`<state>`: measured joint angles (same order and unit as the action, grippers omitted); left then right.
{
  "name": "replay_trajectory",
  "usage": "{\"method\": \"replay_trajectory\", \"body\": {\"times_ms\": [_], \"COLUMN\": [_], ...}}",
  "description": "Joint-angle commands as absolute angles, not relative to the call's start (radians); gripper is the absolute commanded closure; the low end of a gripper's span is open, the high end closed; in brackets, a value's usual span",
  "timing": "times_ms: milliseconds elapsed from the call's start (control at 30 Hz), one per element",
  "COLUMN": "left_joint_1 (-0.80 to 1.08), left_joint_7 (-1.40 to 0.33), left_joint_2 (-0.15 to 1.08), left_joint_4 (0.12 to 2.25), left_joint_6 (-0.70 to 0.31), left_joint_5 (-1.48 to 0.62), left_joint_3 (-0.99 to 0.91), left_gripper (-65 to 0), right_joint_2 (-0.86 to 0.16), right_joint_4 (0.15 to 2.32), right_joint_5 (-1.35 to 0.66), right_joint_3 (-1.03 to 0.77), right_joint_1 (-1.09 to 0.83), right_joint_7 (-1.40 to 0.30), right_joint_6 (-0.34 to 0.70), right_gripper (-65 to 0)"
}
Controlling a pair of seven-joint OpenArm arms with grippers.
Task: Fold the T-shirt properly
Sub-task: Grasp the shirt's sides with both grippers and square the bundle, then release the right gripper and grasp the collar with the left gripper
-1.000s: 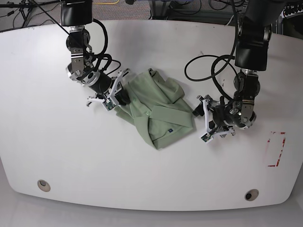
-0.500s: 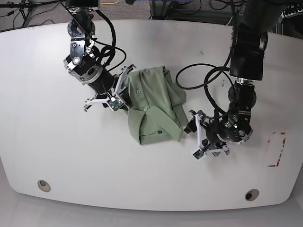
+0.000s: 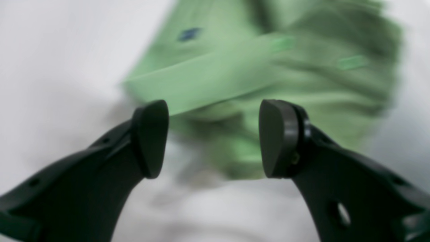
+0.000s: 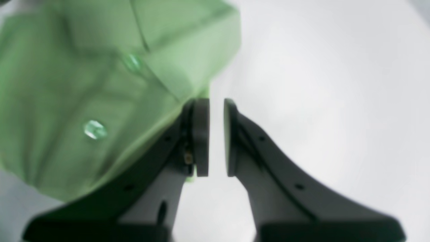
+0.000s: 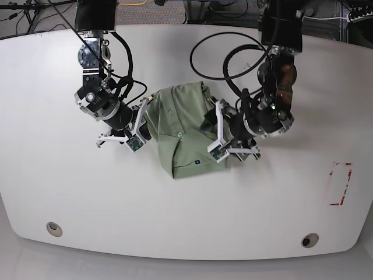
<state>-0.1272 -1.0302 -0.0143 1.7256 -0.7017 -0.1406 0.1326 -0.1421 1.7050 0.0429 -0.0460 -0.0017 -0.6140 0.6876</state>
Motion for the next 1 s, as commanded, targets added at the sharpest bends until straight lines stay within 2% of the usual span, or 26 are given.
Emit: {"method": "replay_trajectory", "body": {"times_ms": [0,333,500,733,967], "left_joint_1": [-0.071,0.024,0.021,-0.028,-0.044], "left_joint_7": [-1.013,-0.954,-0.905,-0.826,-0.819], "left_joint_2": [-0.068,-0.087,-0.035,0.038,0.104], "left_joint_4": [1.807,1.745,1.641,1.477,1.432], "left_joint_6": [-0.698,-0.697,-0.696,-0.696,-0.696], "left_joint_5": [-0.145,-0.142,-0.143,-0.145,-0.147], "left_joint_3": [0.127,0.119,0.119,0.119,0.119], "left_gripper": [-39.6,-39.6,-39.6,-39.6,-39.6], "right_joint_2": [-0.139,-0.097,-0.085,-0.084,-0.085], "right_joint_4": [1.684,1.681,1.643,1.550,1.552], "right_joint_5": [0.019,0.022,0.022,0.021,0.021], "right_joint_3": [-0.045,-0.044,-0.041,-0.039,-0.039], "right_joint_1": [0.024,0.005,-0.010,-0.039,-0.058], "right_joint_7": [-0.585,-0.585,-0.579,-0.469,-0.461], "right_joint_6": [0.690,0.691,0.693,0.690,0.690], "right_gripper": [-6.7,-6.7,-6.7,-6.7,-6.7]}}
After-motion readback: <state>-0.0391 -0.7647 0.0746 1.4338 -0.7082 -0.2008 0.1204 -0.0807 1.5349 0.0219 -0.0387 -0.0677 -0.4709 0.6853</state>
